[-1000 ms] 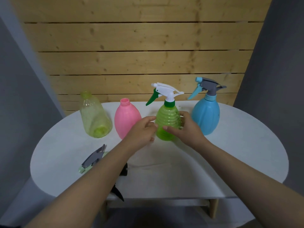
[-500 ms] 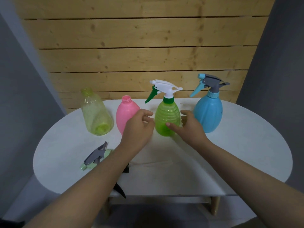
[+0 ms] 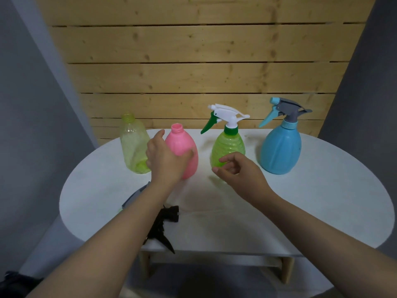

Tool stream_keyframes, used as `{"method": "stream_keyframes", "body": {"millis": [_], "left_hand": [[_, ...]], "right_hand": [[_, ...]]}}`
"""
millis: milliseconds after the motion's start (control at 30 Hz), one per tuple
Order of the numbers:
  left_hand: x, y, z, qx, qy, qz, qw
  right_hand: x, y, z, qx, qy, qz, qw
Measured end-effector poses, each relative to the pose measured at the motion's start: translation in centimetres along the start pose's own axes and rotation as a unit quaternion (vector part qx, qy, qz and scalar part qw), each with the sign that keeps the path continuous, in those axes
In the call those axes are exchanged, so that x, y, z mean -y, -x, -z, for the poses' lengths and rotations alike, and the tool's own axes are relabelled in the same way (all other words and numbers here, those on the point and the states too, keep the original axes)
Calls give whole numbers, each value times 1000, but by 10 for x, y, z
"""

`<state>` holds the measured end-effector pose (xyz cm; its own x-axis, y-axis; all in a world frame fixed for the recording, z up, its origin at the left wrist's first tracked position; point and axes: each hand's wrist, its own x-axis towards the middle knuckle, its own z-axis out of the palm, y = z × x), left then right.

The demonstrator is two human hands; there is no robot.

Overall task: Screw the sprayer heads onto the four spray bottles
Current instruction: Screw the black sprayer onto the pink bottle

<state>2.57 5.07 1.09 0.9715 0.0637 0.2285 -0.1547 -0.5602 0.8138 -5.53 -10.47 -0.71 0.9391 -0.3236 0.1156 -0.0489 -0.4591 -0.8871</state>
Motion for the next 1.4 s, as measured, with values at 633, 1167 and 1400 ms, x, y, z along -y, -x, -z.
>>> {"method": "stream_keyframes", "body": {"millis": [633,1167,1400], "left_hand": [[6,10,21,113,127,25,985],[3,43,63,311,221,63,922],[24,44,84,261,-21,-6,965]], "right_hand": [[9,4,-18,138,48,62,987],[29,23,-1,200,0,65,978],[31,28,22,190,86,58,976]]}}
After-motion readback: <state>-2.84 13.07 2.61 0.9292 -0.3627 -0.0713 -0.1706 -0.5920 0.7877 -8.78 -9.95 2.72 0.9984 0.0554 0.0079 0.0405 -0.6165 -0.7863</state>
